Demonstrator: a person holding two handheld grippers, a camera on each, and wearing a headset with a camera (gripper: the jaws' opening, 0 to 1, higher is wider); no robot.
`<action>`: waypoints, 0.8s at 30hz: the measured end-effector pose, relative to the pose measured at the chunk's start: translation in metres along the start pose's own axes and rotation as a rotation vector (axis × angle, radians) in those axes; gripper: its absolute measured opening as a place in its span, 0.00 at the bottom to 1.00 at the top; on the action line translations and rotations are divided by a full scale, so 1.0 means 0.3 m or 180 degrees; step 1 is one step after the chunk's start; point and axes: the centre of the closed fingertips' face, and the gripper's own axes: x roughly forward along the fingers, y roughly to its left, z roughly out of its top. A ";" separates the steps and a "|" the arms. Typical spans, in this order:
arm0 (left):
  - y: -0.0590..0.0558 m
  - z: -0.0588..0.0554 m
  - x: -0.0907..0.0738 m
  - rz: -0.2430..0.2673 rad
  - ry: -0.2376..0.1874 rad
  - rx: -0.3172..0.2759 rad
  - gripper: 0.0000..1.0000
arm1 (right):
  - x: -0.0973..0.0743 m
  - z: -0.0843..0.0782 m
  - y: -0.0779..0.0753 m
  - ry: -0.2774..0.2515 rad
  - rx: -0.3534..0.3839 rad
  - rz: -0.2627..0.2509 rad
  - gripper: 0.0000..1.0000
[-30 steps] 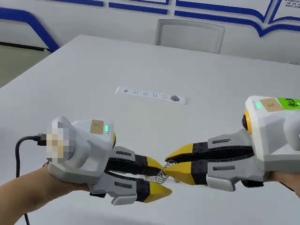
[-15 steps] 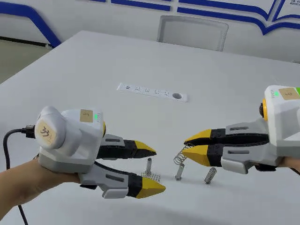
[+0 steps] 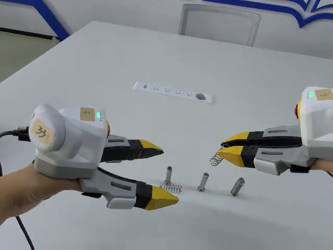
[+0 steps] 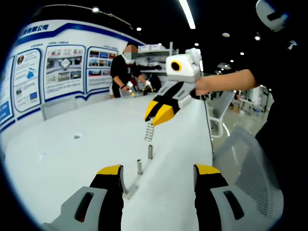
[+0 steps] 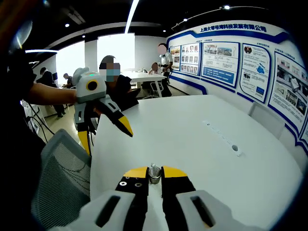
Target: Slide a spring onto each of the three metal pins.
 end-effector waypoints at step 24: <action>0.071 -0.092 -0.020 0.0286 0.0043 -0.0308 0.80 | 0.138 -0.157 -0.085 0.0389 0.0114 -0.0029 0.10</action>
